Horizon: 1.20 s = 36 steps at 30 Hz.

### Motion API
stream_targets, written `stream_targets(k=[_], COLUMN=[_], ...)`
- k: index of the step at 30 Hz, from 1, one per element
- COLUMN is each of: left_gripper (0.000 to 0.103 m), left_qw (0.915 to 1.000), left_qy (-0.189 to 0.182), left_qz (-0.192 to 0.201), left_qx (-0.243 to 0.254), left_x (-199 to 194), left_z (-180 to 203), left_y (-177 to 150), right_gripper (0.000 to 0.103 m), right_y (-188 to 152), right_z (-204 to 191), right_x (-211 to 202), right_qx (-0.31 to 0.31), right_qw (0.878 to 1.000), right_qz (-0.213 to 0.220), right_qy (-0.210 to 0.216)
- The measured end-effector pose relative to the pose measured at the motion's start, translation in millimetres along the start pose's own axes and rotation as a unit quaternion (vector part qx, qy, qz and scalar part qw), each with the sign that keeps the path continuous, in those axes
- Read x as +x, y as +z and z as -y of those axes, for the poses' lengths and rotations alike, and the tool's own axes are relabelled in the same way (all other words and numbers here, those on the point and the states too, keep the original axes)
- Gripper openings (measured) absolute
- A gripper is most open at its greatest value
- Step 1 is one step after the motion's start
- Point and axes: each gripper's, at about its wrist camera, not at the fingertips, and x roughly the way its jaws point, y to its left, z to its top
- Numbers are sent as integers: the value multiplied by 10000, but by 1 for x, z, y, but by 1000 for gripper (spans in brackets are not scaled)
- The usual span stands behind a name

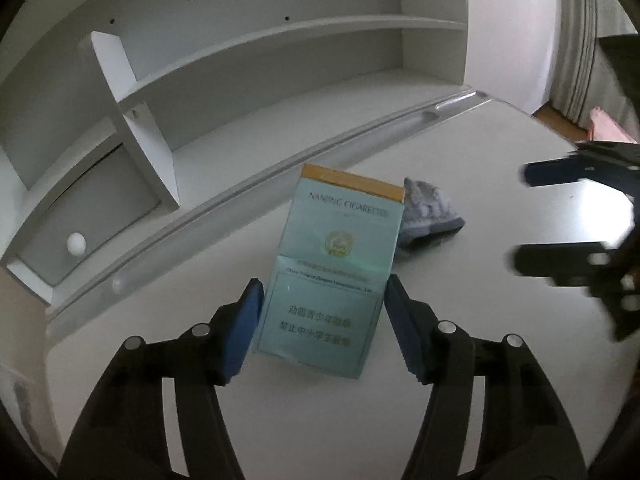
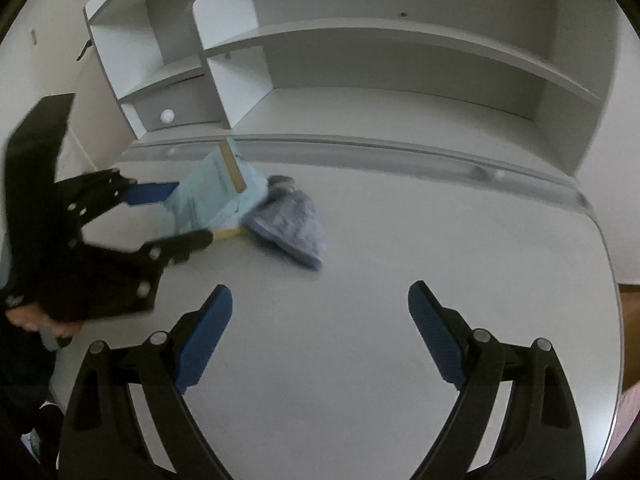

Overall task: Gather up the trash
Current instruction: 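Grasp the light-blue Nanjing cigarette box with the left tool while the right grasps the grey glove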

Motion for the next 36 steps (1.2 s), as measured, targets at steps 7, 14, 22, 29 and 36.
stream_targets(k=[7,14,22,29,36], left_gripper=[59,59,58,28,82], left_qw=[9987,9955,9974,9943,9921], left_qy=[220,517,138,-993,-1170], left_qz=[193,63,219,399,417], left_qx=[-422,-786,-674,12,163], left_x=[-41,-63,-72,-59,-62], left_z=[-26,-36,13,143,173], left_y=[-9,-26,-2,36,56], right_gripper=[79,21,14,14,14], right_y=[25,26,-20,-105,-200], right_z=[-17,-21,31,107,163], right_x=[34,52,-32,-125,-183], right_qx=[-232,-266,437,1423,2447], right_qw=[9994,9993,9984,9834,9568], right_qz=[-173,-250,336,737,805], right_qy=[200,73,-125,-851,-1347])
